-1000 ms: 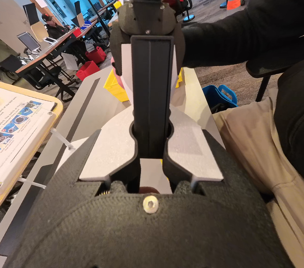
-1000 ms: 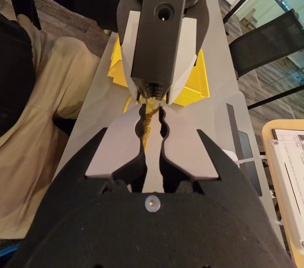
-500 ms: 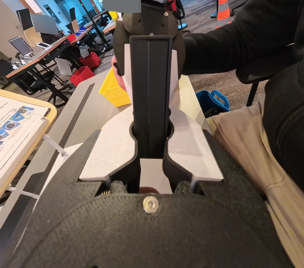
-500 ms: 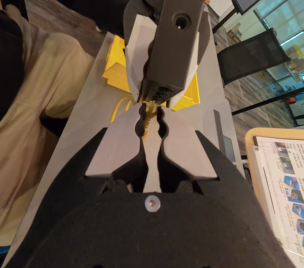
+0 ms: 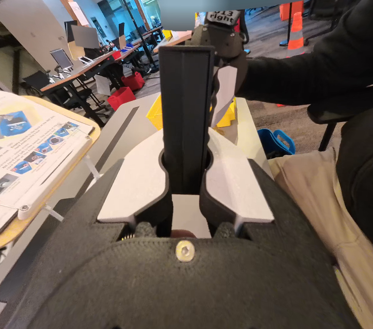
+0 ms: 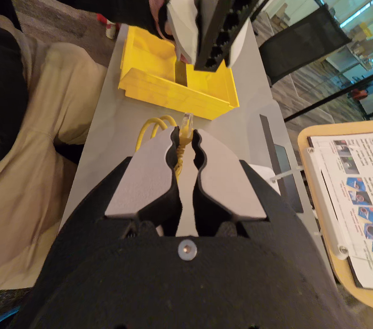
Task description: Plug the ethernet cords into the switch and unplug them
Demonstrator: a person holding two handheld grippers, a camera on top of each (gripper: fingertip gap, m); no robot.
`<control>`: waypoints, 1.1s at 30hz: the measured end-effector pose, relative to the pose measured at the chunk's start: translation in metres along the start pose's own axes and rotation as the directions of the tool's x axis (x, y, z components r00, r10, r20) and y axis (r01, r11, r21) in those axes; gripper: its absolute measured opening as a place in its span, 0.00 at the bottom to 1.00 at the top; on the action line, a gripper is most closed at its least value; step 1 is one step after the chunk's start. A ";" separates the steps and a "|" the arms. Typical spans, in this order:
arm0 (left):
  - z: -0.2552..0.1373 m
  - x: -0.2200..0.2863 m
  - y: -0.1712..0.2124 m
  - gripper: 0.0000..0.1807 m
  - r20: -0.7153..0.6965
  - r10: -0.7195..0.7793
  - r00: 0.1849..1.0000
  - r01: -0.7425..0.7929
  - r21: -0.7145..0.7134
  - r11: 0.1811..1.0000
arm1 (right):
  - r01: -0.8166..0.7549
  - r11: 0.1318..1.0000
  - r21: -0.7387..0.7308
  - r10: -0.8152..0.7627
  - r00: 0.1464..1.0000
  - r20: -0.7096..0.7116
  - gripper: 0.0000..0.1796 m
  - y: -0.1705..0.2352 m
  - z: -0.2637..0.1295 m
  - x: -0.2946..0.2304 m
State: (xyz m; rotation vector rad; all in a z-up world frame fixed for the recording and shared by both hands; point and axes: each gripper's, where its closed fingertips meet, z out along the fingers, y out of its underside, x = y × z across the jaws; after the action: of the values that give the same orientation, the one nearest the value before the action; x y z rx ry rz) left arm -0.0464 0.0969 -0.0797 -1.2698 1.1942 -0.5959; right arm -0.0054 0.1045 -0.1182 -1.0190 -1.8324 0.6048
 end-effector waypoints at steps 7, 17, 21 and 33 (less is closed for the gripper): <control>0.007 0.000 0.021 0.16 0.026 0.038 0.999 -0.035 -0.120 0.992 | -0.143 0.990 -0.016 0.135 0.960 -0.244 0.07 0.012 -0.062 0.039; 0.010 0.002 0.027 0.16 0.025 0.072 0.997 -0.067 -0.173 0.983 | -0.504 0.835 0.221 0.499 0.523 -0.691 0.07 0.118 -0.238 0.068; 0.011 0.002 0.029 0.16 0.030 0.074 0.997 -0.068 -0.185 0.980 | -0.595 0.663 0.455 0.686 0.239 -0.687 0.07 0.187 -0.267 0.048; 0.014 0.002 0.035 0.16 0.033 0.066 0.997 -0.058 -0.196 0.979 | -0.886 0.462 -0.036 0.209 0.148 -0.967 0.30 0.304 -0.305 -0.011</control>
State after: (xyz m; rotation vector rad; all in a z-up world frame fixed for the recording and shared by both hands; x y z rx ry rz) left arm -0.0419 0.1097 -0.1146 -1.3966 1.2788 -0.4134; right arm 0.3875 0.2533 -0.2131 -2.1130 -0.4558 -0.2588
